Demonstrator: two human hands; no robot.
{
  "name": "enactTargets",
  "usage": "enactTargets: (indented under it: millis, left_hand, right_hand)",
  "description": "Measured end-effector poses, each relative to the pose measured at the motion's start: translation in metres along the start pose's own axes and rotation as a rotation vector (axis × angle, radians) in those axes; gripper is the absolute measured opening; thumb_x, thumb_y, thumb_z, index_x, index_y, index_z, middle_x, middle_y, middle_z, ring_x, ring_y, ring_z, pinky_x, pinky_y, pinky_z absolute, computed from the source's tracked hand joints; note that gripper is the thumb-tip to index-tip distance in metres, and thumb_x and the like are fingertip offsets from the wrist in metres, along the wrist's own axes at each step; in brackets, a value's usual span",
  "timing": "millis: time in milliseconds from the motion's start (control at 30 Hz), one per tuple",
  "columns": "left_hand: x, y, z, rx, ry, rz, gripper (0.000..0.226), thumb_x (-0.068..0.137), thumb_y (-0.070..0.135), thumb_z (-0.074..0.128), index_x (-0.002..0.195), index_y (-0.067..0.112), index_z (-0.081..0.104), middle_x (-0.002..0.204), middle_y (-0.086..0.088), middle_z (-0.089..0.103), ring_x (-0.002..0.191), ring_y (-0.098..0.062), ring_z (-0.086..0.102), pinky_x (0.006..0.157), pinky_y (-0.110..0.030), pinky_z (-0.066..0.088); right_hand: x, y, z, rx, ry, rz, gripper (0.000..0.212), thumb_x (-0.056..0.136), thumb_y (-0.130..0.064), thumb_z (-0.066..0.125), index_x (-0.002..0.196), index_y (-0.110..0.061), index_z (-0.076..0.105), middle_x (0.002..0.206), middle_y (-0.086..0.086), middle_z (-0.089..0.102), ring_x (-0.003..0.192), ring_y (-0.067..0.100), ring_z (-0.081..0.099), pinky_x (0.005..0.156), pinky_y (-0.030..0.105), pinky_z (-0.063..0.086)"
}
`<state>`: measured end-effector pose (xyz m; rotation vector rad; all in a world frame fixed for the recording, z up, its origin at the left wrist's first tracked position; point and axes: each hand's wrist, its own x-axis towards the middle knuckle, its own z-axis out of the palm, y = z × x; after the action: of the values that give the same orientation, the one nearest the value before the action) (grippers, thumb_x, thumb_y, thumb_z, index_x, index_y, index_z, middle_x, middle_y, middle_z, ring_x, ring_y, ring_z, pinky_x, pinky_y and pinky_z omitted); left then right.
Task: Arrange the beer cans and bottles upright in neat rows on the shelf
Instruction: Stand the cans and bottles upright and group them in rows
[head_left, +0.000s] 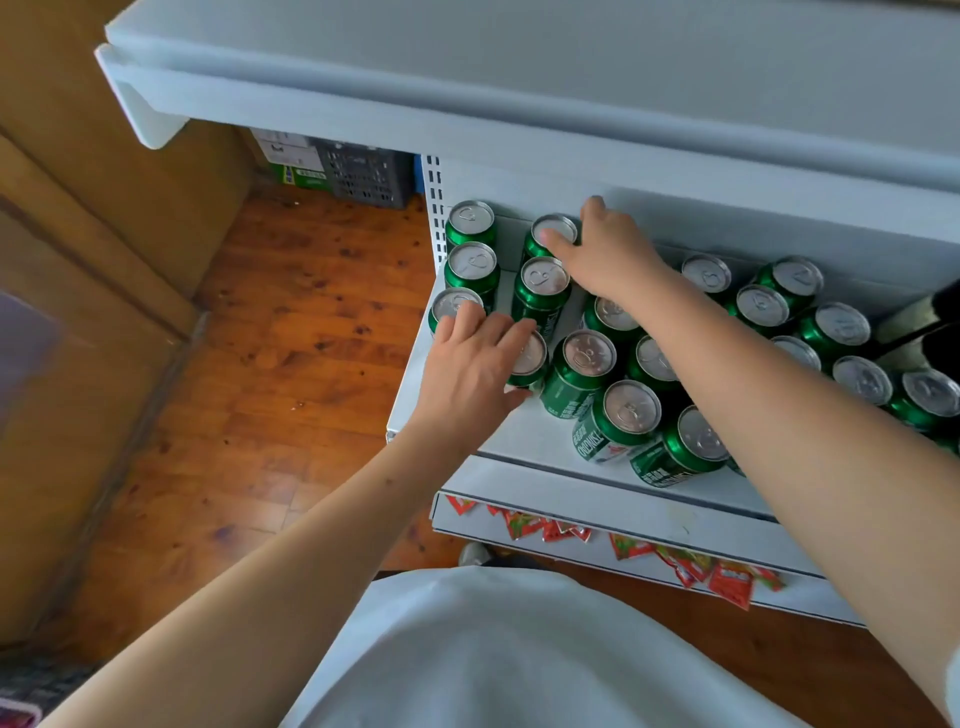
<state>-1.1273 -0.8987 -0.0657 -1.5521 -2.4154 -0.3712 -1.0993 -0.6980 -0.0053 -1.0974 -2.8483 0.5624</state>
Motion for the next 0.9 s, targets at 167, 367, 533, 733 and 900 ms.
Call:
enactTargets:
  millis: [167,367,533,733,900]
  left_hand:
    - [0.013,-0.002,0.006,0.019,0.054,-0.040,0.087,0.063,0.051,0.085,0.138,0.024,0.051,0.132,-0.004,0.054,0.119,-0.031,0.042,0.096,-0.040,0.027]
    - [0.010,-0.023,0.011,-0.403,-0.132,-0.465,0.143,0.057,0.064,0.083,0.156,0.019,-0.009,0.162,-0.018,0.004,0.149,-0.037,0.006,0.116,-0.055,0.022]
    - [0.014,-0.029,0.018,-0.647,-0.195,-0.484,0.142,0.057,0.056,0.087,0.155,0.024,-0.010,0.160,-0.005,0.010,0.146,-0.025,0.025,0.109,-0.043,0.039]
    - [0.012,-0.038,0.005,-0.888,-0.252,-0.530,0.126,0.068,0.067,0.073,0.155,0.028,-0.009,0.163,-0.001,0.009,0.148,-0.018,0.019,0.113,-0.037,0.028]
    - [0.053,-0.067,0.007,-1.219,-0.121,-0.970,0.074,0.093,0.073,0.025,0.155,0.037,0.009,0.163,0.006,0.018,0.148,-0.021,0.023,0.118,-0.048,0.022]
  right_hand:
    - [0.010,-0.028,0.013,0.072,-0.107,0.151,0.063,0.100,-0.049,0.042,0.127,0.007,0.050,0.127,0.023,0.057,0.116,0.034,0.055,0.087,0.033,0.042]
    - [0.022,-0.038,0.032,0.318,-0.204,0.467,0.078,0.102,-0.043,0.039,0.152,-0.003,-0.005,0.148,0.022,0.034,0.128,0.038,0.044,0.092,0.040,0.042]
    - [0.025,-0.038,0.033,0.342,-0.203,0.425,0.077,0.101,-0.043,0.040,0.152,-0.006,-0.004,0.145,0.020,0.041,0.119,0.032,0.052,0.077,0.031,0.039]
    - [0.023,-0.034,0.033,0.360,-0.222,0.314,0.072,0.103,-0.045,0.032,0.154,-0.008,-0.002,0.148,0.021,0.039,0.123,0.032,0.051,0.081,0.029,0.037]
    - [0.022,-0.032,0.036,0.547,-0.254,0.446,0.068,0.104,-0.047,0.027,0.154,-0.009,0.004,0.155,0.016,0.029,0.137,0.033,0.035,0.105,0.041,0.035]
